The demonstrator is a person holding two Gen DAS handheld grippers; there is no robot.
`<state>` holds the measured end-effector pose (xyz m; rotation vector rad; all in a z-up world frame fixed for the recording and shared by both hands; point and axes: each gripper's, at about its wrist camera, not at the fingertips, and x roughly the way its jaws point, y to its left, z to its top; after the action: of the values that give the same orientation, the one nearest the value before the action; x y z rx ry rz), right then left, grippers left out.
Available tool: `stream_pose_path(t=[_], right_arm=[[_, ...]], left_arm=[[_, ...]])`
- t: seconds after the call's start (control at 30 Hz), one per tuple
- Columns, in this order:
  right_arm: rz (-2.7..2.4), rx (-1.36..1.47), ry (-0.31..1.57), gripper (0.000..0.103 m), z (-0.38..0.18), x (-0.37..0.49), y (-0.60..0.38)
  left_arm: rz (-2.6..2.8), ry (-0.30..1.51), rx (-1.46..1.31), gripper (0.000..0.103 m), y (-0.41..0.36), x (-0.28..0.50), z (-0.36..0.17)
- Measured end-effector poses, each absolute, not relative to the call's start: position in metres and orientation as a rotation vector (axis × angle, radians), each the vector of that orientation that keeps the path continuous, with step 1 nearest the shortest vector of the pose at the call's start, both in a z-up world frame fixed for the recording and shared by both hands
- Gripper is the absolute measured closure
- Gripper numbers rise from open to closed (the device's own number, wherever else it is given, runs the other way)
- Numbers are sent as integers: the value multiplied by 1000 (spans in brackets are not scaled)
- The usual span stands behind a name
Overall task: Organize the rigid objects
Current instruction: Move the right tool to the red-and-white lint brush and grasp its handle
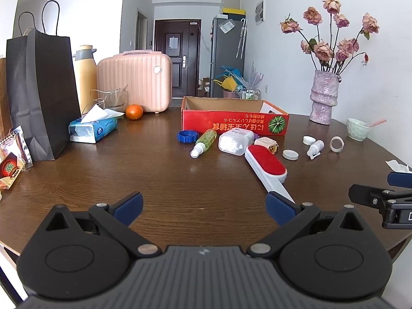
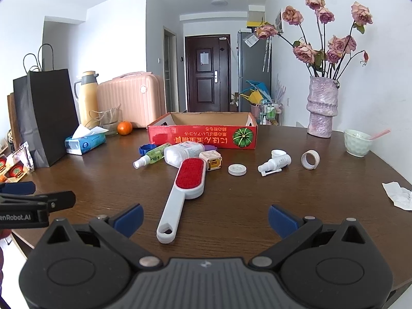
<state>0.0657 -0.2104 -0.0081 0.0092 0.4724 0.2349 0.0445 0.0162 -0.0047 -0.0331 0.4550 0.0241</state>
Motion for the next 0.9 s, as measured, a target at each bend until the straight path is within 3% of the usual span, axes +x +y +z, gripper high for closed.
stream_pose_path(t=[0.9], right_arm=[[247,-4,536,0,-14,144,-177]], left_arm=[[23,513,-39,0,40,122,-5]])
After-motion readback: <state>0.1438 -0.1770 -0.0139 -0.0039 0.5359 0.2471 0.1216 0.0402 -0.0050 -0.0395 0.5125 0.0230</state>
